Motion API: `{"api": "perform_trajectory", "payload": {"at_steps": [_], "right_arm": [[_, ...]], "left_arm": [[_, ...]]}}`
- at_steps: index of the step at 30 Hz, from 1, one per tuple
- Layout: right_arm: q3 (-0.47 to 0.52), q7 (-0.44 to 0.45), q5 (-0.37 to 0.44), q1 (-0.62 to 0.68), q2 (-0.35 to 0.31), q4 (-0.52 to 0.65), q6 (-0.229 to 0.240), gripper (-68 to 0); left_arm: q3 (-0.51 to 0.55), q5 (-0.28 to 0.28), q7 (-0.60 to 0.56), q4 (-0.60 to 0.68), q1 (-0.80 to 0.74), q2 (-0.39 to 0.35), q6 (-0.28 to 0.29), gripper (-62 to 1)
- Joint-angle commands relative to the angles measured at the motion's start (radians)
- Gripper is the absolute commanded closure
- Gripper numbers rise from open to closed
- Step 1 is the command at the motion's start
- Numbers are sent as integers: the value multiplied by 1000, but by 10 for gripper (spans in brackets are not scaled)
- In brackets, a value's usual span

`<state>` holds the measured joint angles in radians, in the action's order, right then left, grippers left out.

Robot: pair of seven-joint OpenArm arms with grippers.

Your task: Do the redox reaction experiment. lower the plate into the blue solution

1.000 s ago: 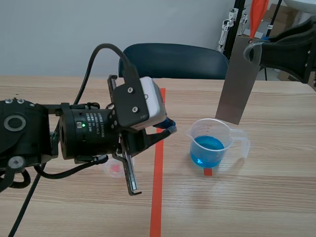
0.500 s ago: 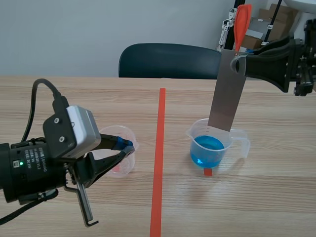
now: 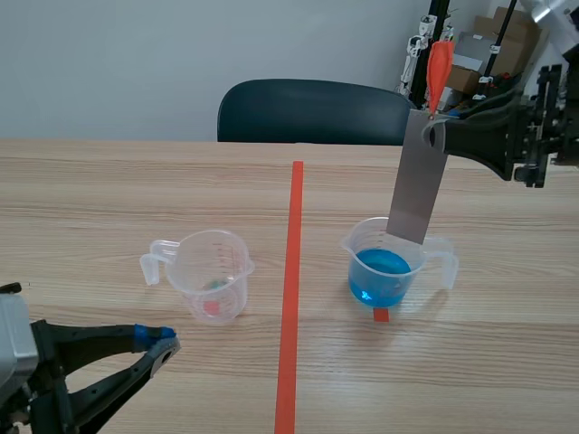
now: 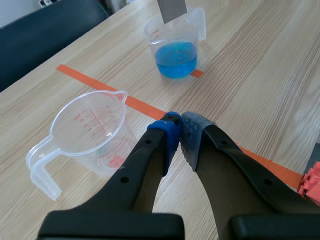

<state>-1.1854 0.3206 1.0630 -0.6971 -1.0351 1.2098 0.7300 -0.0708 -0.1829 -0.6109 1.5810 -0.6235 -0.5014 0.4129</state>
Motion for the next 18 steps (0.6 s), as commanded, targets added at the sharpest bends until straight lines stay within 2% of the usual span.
{"api": "perform_trajectory", "payload": {"at_steps": [1,3,6,11,16,18], "right_arm": [[22,13,14,-6,6,-3,3,-6],[22,10,13,3,22,-20,3,-6],[22,10,-11,11,43,-36,3,-6],[22,6,-40,21,75,-60,3,-6],[22,1,-46,22,100,-95,3,-6],[22,-1,-47,22,113,-113,3,-6]], "left_arm": [[5,13,-56,-27,-15,6,-28,-40],[6,13,-135,-76,-39,8,-57,-40],[6,13,-246,-163,-60,19,-71,-40],[6,13,-416,-368,-63,55,-113,-40],[5,13,-640,-578,-59,101,-187,-40],[5,8,-737,-645,-57,121,-187,-40]]}}
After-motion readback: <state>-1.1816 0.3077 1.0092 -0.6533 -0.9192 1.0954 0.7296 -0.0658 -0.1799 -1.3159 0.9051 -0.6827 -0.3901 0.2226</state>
